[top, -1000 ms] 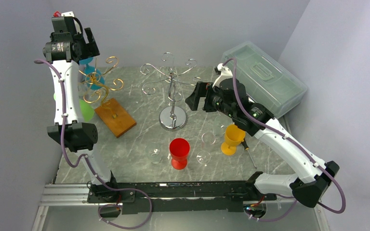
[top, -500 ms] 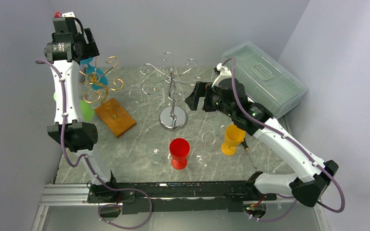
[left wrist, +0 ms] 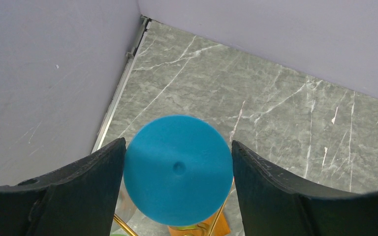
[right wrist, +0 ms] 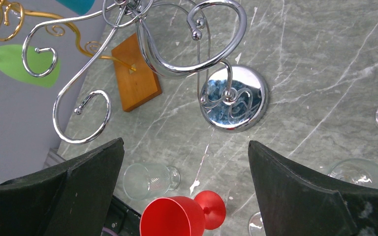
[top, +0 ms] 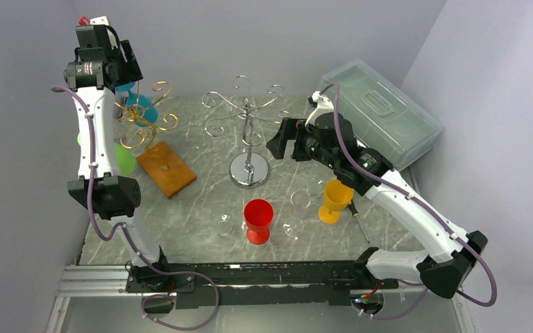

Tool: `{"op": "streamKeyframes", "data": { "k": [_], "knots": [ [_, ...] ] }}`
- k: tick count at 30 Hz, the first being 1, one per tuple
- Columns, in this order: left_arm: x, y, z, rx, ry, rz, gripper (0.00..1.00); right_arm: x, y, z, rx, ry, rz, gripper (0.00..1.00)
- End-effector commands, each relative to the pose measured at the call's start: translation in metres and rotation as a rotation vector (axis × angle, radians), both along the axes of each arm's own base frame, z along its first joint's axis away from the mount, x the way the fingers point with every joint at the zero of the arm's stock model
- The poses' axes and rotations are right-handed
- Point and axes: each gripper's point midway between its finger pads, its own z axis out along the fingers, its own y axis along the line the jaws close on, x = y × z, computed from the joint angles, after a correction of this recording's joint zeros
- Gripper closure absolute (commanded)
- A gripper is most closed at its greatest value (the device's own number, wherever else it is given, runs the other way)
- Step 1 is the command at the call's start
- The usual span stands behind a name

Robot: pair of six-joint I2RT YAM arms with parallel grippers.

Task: Take the wine glass off the wine glass rack
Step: Pick up the wine glass from the wine rack.

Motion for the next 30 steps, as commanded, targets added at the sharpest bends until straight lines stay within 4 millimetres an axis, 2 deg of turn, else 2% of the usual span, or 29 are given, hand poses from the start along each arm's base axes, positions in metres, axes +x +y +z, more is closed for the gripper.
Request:
{"op": "streamKeyframes", "data": {
  "k": [1,9,16,30],
  "knots": [
    [-0.007,-0.005,0.045,0.012,-0.137,-0.035,0.46,0.003,0.004,0.021,0.051,-0.044,0.008,0.00],
    [-0.003,-0.014,0.055,0.002,-0.173,-0.075,0.49,0.003,0.004,0.021,0.053,-0.042,0.004,0.00],
    [-0.003,-0.022,0.051,0.006,-0.162,-0.106,0.50,0.001,0.005,0.022,0.061,-0.040,0.010,0.00],
    [0.003,-0.033,0.062,0.018,-0.203,-0.146,0.51,0.000,0.004,0.022,0.067,-0.036,0.007,0.00]
  ]
}}
